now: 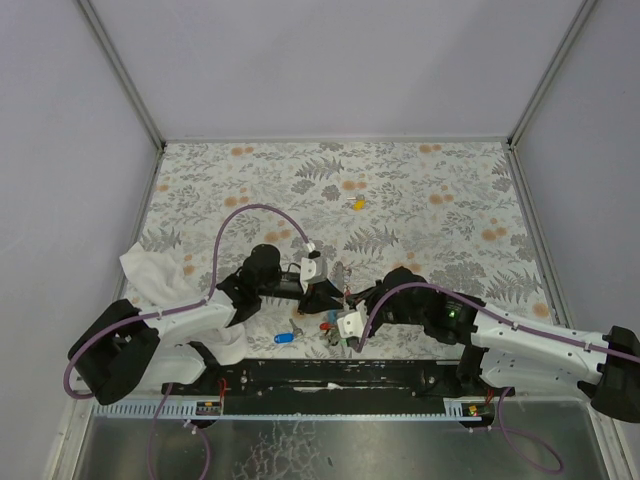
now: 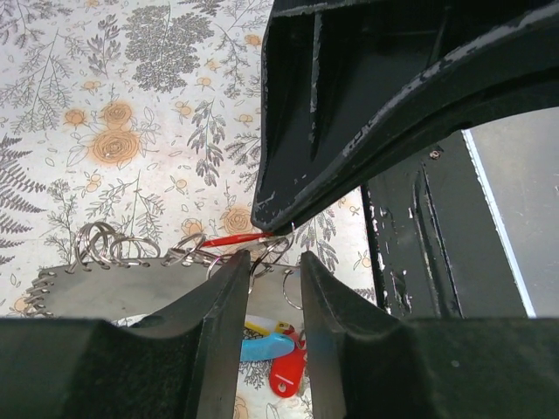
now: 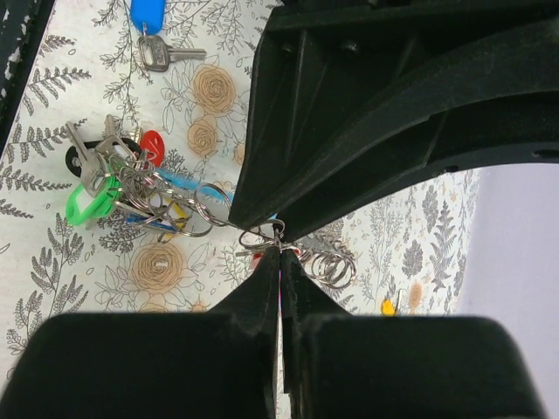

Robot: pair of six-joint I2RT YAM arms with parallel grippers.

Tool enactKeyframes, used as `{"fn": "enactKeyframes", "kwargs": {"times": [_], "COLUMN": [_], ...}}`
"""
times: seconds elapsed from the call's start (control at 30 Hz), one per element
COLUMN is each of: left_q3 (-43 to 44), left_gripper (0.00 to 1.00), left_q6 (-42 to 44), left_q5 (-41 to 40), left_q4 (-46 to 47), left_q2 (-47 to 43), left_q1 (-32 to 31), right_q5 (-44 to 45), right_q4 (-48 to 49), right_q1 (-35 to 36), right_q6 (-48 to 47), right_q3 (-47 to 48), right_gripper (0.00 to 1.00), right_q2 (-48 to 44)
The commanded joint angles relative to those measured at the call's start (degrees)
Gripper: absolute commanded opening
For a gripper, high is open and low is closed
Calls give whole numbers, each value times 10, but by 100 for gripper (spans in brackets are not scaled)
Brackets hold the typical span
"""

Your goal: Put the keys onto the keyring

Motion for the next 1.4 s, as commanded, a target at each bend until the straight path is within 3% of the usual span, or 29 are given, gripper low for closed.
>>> {"fn": "enactKeyframes", "kwargs": {"times": [0.0,0.13,0.27,0.43,0.63,1.17,1.37], "left_q3": [21,23,24,21,3,-73,-88], "left_gripper": [30,29,13,0,0,0,0], "left_q6": [8,8,10,15,-16,-266,-310], "left_q5": [23,32,34,21,-25,-140,-155], "left_q4": [11,11,6,-6,30,260,327], "left_q2": [6,11,15,9,-7,-36,-9], "left_q1": [4,4,4,3,5,14,14], "right_q5": [-17,-17,-11,4,1,10,-6], "right_q4": [26,24,21,6,3,36,68], "right_q1": [5,5,5,5,5,5,5], "right_q6": [-8,-8,-7,2,28,46,50], "right_q3": [37,38,38,35,18,-19,-27], "right_gripper": [0,0,0,0,0,0,0], "right_q2": [0,3,-1,-18,-37,-31,-15]}}
